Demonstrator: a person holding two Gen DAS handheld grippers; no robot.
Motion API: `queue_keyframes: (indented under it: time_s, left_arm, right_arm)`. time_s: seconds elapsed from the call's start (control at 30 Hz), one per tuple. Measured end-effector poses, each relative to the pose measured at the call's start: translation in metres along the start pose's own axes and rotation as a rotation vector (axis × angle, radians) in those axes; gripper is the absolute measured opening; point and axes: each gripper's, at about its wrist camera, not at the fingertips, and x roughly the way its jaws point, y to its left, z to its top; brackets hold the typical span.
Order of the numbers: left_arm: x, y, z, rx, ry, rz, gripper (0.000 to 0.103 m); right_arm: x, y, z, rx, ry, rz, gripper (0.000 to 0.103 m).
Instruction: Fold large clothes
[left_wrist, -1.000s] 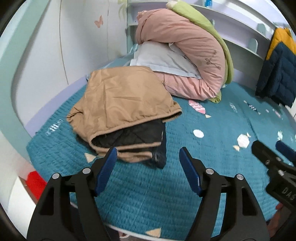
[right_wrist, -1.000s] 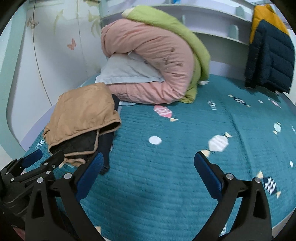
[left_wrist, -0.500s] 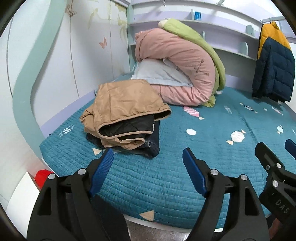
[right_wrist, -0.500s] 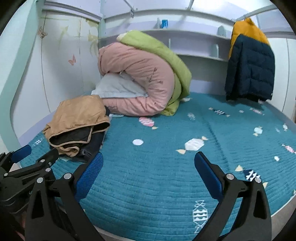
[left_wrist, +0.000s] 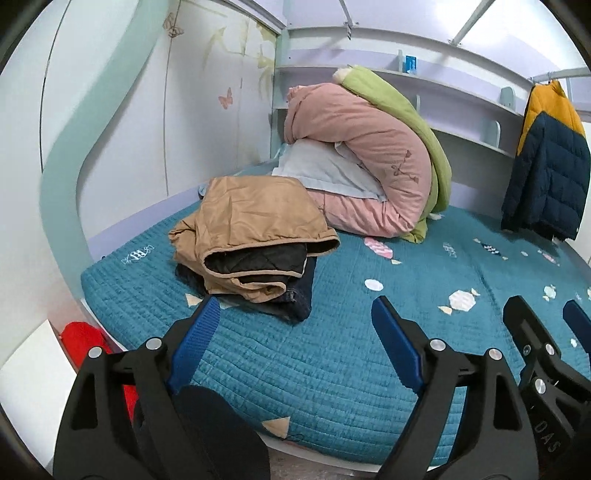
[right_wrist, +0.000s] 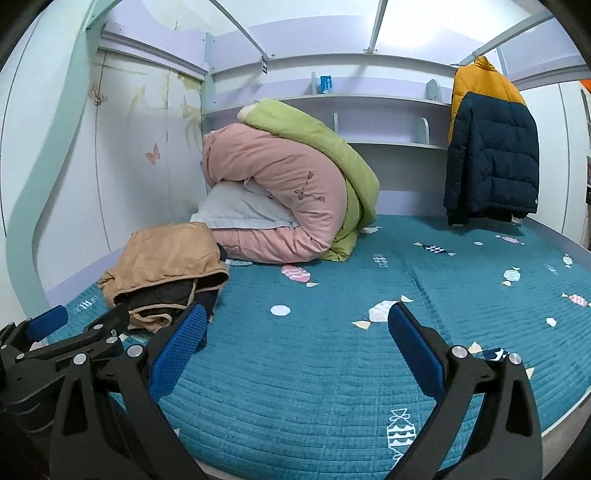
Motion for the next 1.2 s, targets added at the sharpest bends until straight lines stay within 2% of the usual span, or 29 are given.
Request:
queue_keyframes:
  time_s: [0.13,0.57,1.2]
  left_arm:
    - [-0.0047,0.0009,-0.0017,0.021,-0.036,0.006,0.085]
    - [-0.0016,0.0036,-0.0060,0.028,-0.038,-0.015,0.085]
    - [-0.0026,-0.0004,-0.0076,0.030,-0.048,-0.006,0.089]
  right_arm:
    - [-0.0014,0.0003,-0.0021,0.004,-0.001,0.005,0.095]
    - [-0.0007,-0.0001,-0.0052,0.013,-0.007,-0.005,0.095]
    - [-0.0023,0.0060,-0.0093,0.033,-0.015,-0.019,0.095]
